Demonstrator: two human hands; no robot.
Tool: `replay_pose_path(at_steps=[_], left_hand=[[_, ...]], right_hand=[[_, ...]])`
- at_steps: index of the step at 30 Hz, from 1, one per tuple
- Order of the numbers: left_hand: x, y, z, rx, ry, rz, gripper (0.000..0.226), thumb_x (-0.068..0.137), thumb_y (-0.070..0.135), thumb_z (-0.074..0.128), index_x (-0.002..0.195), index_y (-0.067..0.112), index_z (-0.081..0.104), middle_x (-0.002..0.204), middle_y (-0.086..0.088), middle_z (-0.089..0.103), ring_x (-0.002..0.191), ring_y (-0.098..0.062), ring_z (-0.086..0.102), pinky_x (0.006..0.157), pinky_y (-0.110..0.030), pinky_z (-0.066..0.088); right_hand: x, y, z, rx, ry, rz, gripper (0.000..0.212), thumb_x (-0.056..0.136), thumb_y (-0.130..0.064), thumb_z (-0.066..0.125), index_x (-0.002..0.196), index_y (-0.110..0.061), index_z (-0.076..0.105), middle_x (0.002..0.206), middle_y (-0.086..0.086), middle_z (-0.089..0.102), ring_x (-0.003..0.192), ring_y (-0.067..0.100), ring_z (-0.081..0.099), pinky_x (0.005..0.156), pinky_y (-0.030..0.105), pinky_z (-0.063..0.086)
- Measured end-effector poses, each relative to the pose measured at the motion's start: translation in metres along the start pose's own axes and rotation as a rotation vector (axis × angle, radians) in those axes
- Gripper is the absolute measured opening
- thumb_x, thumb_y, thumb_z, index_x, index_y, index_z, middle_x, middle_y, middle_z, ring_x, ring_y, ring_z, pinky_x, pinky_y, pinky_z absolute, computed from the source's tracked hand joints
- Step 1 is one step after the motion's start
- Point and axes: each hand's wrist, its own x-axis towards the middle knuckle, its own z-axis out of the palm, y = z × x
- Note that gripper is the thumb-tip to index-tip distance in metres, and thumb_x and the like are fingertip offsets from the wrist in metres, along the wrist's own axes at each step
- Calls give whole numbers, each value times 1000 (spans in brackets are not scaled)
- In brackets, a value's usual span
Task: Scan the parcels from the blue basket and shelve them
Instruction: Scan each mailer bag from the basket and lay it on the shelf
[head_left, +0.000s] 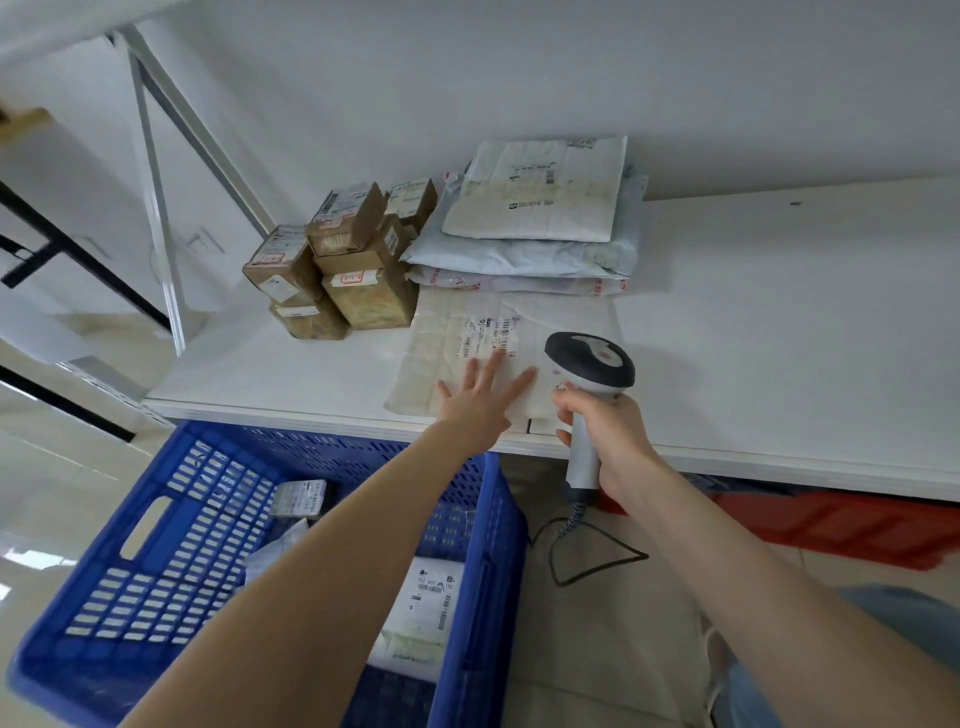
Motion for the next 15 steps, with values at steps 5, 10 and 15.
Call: replay_pose_path(at_steps=[5, 10, 15], left_hand=[[3, -13, 3, -8, -7, 62, 81, 97, 32, 50, 148, 45, -11, 158, 0, -23, 146, -31, -14, 111, -67, 16], [4, -22, 2, 28, 11, 104, 84, 93, 45, 54, 149, 44, -8, 159, -1, -19, 147, -30, -10, 110, -65, 21], [-8, -25, 1, 42, 94, 91, 85, 92, 45, 56, 151, 39, -4, 160, -2, -11, 148, -26, -4, 114, -60, 16]], right_hand=[[3, 3, -1, 22, -2, 9, 19, 83, -10, 72, 101, -8, 66, 90, 4, 65, 85, 13, 62, 77, 28, 55], [2, 3, 2, 20, -15, 10, 22, 83, -10, 72, 104, -8, 66, 91, 4, 65, 90, 14, 63, 73, 26, 55], [-7, 2, 8, 29, -39, 35, 15, 83, -9, 71, 98, -8, 66, 86, 6, 65, 84, 17, 64, 70, 27, 55]])
